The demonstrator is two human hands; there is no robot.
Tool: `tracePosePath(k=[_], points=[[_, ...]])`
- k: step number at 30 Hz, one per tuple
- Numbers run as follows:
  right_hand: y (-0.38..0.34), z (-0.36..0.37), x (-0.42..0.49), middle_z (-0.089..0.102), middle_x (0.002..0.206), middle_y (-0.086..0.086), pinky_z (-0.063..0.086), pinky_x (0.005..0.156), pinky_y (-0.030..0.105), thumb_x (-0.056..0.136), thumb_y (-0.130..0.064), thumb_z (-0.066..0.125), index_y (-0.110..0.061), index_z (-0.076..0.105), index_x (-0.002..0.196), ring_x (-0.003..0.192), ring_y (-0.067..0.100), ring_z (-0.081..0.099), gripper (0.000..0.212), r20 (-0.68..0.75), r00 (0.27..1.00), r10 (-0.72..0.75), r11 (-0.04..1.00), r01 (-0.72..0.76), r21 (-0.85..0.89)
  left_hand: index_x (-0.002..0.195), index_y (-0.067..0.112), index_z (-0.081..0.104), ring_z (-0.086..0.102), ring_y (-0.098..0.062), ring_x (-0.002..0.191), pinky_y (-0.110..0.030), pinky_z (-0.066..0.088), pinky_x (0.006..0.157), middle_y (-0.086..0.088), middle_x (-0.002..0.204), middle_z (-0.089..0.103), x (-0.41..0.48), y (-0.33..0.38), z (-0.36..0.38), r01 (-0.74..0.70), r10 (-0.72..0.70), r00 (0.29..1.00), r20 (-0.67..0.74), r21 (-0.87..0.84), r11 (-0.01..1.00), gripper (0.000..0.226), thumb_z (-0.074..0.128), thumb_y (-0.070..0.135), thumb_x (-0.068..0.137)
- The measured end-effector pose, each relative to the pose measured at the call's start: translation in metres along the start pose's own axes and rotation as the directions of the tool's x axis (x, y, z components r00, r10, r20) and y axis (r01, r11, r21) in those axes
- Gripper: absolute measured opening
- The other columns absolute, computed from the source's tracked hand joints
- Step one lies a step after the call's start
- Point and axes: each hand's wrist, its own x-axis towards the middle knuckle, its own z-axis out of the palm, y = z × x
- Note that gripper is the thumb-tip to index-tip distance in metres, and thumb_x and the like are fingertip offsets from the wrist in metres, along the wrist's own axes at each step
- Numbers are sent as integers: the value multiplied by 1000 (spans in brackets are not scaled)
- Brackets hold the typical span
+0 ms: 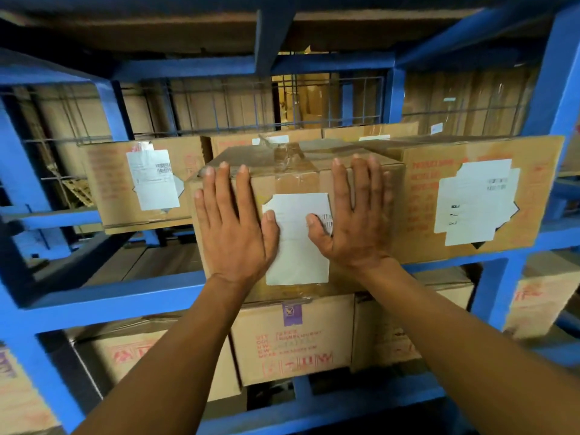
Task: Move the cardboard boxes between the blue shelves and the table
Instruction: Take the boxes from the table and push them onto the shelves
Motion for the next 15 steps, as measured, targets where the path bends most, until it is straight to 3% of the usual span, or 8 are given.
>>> tracePosePath(k=[8,11,15], points=[[13,30,-2,28,155,28,14,120,53,95,-52,35,0,24,151,146,40,19,77,-10,1000,1,1000,-1,-21,150,-3,18,6,-40,146,-51,7,119,-28,155,10,4,3,30,-57,55,997,51,36,998,71,31,42,97],[16,36,0,26,155,28,11,120,52,96,-52,33,2,22,150,147,38,14,77,-19,1000,2,1000,-2,-16,151,-2,9,0,-35,147,-49,4,119,-22,157,2,5,3,37,-74,73,996,49,23,997,73,28,44,97],[10,45,-11,10,160,20,9,121,51,99,-49,31,-4,7,155,150,34,6,76,-39,999,33,999,-34,-4,152,2,9,0,-27,149,-45,2,120,-17,159,1,1,-1,47,-177,177,984,35,16,984,66,24,39,100]])
